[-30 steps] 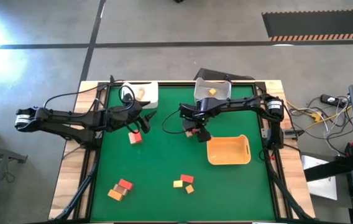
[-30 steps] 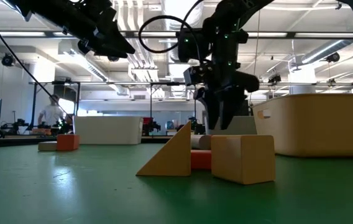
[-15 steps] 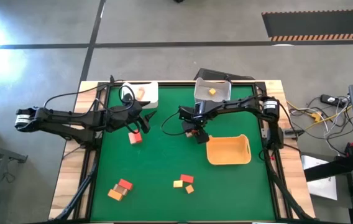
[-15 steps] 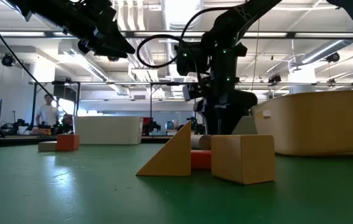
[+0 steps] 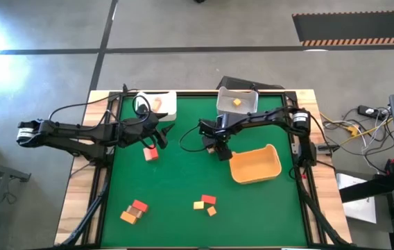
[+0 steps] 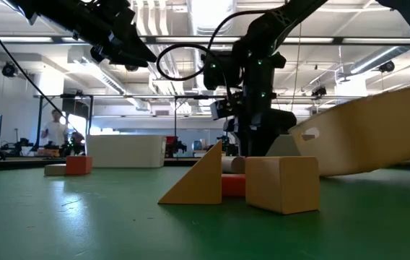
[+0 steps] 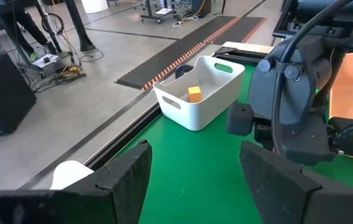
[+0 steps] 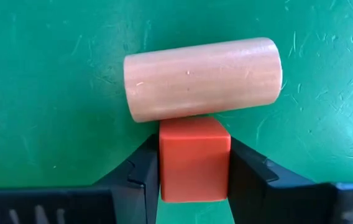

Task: Sort & place blocks by color
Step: Put the orange block into the yellow bin

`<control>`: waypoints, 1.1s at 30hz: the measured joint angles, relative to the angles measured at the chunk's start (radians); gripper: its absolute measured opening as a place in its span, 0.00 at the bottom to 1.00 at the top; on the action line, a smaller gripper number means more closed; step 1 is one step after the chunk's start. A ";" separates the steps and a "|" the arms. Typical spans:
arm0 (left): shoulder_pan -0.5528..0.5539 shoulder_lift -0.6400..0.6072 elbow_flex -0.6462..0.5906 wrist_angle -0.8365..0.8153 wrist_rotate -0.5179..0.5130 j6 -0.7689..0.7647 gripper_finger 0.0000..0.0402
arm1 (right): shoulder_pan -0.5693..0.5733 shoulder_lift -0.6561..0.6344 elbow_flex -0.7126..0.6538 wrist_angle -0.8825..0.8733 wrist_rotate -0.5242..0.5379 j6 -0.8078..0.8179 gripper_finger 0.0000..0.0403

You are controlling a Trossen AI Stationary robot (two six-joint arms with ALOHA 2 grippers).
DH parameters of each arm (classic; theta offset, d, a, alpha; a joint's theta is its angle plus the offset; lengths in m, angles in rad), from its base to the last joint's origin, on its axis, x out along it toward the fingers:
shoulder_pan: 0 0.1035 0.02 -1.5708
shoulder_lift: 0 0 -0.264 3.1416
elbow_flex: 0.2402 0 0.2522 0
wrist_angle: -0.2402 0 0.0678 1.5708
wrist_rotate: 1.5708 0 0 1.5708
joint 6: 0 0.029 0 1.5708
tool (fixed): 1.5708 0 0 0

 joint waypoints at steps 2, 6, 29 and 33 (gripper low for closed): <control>0.000 0.000 0.000 0.000 0.000 0.000 0.57 | 0.000 -0.015 0.000 0.000 0.004 0.005 0.30; 0.000 0.000 0.000 0.000 0.000 0.000 0.57 | 0.000 -0.055 0.000 -0.005 0.029 0.014 0.30; 0.073 -0.075 0.003 -0.289 -0.247 -0.165 0.57 | -0.402 -0.296 -0.018 0.145 -0.062 0.052 0.30; 0.106 -0.114 0.002 -0.420 -0.244 -0.431 0.57 | -0.496 -0.304 -0.003 0.150 -0.029 0.178 0.30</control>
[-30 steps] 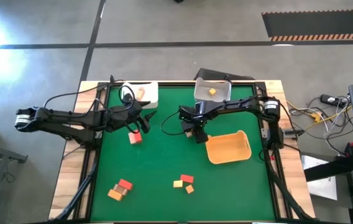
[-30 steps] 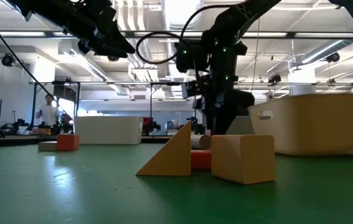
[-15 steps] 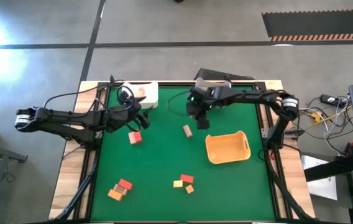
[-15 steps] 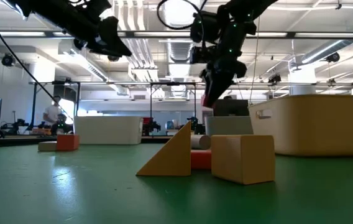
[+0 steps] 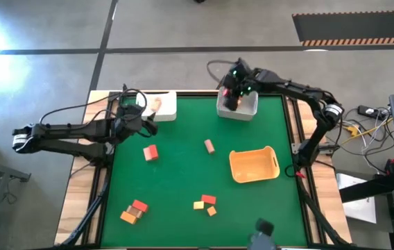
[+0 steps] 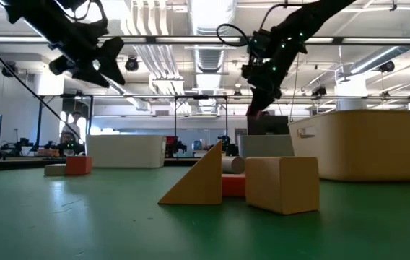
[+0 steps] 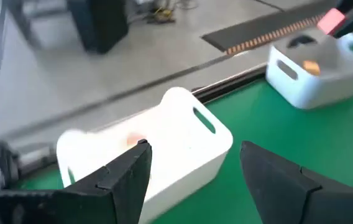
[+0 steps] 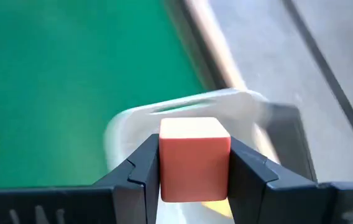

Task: Sort & place blocks by color
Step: Put the orange block into the yellow bin

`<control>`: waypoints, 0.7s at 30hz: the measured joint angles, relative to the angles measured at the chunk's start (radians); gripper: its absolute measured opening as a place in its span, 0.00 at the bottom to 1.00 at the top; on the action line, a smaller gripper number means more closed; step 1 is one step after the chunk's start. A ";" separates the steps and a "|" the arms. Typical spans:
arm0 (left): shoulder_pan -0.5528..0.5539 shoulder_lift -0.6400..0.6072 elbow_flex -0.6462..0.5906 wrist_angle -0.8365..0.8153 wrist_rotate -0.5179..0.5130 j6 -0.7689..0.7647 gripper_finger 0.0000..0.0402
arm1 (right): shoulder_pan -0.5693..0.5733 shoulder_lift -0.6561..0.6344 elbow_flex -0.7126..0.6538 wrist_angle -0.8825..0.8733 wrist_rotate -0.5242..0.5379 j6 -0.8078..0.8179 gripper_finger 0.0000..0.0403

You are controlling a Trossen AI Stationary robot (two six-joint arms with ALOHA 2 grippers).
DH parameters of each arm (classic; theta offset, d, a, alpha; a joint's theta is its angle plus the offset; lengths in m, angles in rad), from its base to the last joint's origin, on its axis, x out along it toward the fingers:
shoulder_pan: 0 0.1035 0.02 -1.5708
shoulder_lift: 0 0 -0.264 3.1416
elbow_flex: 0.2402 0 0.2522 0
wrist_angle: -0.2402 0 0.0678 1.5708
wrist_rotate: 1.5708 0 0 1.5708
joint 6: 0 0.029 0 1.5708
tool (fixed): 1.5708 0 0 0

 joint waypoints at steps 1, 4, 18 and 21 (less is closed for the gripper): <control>0.007 -0.011 0.000 -0.016 0.001 -0.056 0.57 | -0.021 -0.003 0.006 0.001 -0.003 0.039 0.30; 0.023 -0.042 0.000 -0.054 0.010 -0.174 0.57 | -0.065 -0.017 0.021 -0.011 -0.047 0.135 0.30; 0.033 -0.089 0.036 0.474 0.332 0.061 0.57 | -0.004 -0.047 0.041 0.572 -0.551 0.460 0.30; 0.033 -0.075 0.035 0.505 0.333 0.061 0.57 | 0.033 -0.047 0.041 0.716 -0.561 0.510 0.30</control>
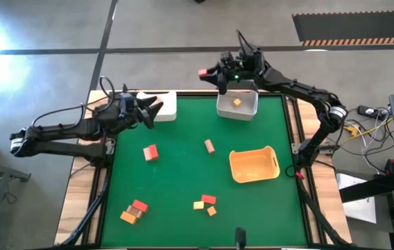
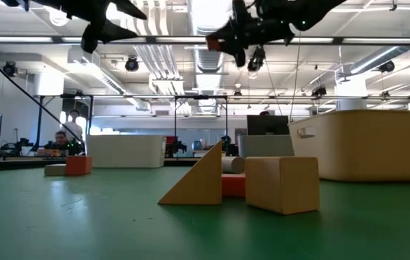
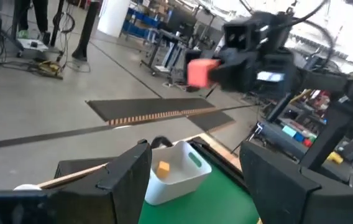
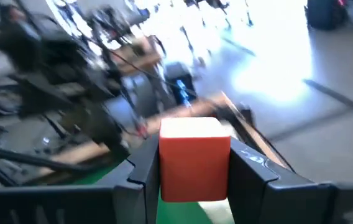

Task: Sort & place blocks by color
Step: Put the orange block into the yellow bin

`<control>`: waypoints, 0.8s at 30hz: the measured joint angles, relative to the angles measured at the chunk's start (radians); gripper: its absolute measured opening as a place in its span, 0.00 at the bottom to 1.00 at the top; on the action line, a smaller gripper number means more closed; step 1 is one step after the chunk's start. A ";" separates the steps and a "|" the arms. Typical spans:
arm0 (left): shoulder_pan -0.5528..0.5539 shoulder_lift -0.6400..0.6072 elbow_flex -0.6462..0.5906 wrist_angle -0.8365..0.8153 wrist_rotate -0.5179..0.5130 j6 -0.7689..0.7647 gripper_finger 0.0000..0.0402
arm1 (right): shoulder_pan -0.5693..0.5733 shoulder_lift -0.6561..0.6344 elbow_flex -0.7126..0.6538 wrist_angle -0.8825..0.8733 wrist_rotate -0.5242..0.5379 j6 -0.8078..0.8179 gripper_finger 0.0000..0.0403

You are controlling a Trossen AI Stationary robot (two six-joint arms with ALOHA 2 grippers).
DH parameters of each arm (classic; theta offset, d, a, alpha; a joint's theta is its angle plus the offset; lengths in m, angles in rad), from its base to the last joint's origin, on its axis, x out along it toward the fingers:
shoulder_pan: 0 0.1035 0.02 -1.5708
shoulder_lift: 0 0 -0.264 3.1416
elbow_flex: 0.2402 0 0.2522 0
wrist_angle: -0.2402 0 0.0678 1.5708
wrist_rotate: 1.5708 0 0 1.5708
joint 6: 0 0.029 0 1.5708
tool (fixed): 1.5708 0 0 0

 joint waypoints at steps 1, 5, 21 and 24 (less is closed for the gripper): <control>0.000 0.007 -0.001 0.001 -0.002 -0.001 0.57 | 0.010 0.000 0.000 0.016 -0.003 0.018 0.30; 0.004 0.049 0.003 0.036 -0.042 0.002 0.57 | 0.026 -0.006 0.000 -0.104 -0.122 0.166 0.30; 0.052 0.046 -0.001 -0.030 -0.083 0.081 0.57 | 0.298 -0.088 0.028 -1.645 0.061 0.260 0.30; 0.052 0.026 -0.003 -0.082 -0.082 0.081 0.57 | 0.377 -0.087 -0.024 -1.641 0.143 0.338 0.30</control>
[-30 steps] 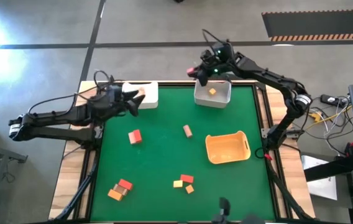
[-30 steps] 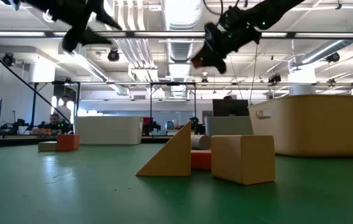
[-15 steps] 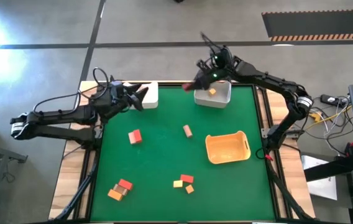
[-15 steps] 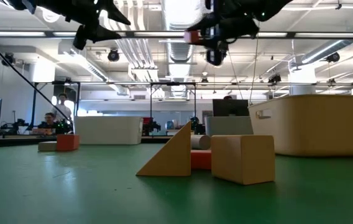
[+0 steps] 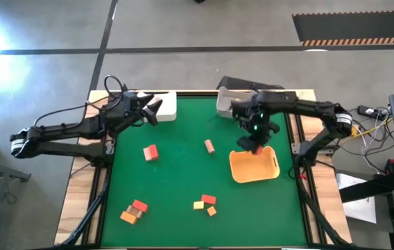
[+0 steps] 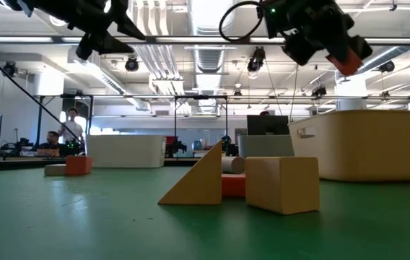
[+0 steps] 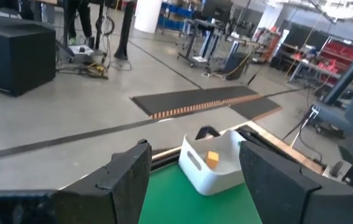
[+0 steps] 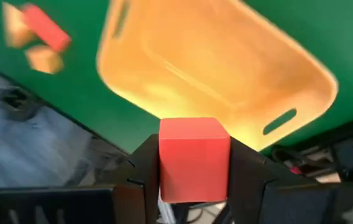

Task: Sort & place blocks by color
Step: Put the orange block into the yellow bin, then adjust the orange block

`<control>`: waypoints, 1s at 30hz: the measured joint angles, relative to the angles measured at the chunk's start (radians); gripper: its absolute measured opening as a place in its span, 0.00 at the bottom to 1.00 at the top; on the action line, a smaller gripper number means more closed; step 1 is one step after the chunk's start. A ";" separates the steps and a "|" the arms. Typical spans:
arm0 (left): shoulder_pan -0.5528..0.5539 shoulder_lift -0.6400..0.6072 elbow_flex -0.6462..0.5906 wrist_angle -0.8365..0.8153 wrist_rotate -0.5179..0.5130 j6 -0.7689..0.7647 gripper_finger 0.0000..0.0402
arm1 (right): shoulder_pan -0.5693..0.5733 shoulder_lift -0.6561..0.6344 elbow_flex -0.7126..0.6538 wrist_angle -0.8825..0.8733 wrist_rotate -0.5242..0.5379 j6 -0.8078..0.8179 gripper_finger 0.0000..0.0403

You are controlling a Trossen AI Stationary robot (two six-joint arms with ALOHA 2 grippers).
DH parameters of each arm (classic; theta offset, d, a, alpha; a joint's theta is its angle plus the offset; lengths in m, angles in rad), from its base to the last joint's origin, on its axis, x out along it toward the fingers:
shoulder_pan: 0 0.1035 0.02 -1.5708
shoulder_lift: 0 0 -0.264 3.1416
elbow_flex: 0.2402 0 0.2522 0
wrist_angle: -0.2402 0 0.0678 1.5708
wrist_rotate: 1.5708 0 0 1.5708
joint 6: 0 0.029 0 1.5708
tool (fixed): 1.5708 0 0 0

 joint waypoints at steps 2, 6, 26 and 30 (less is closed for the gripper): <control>0.000 -0.012 -0.001 -0.025 0.001 0.000 0.57 | 0.040 0.000 -0.038 0.028 0.003 0.042 0.30; 0.000 -0.026 -0.003 -0.042 0.003 -0.001 0.57 | 0.101 0.000 -0.124 0.136 0.009 0.102 0.30; -0.001 -0.018 -0.014 -0.043 0.018 -0.005 0.57 | 0.133 0.000 -0.361 0.416 0.052 0.197 0.43; -0.001 -0.018 -0.014 -0.042 0.024 -0.006 0.57 | 0.133 0.000 -0.343 0.417 0.053 0.195 0.43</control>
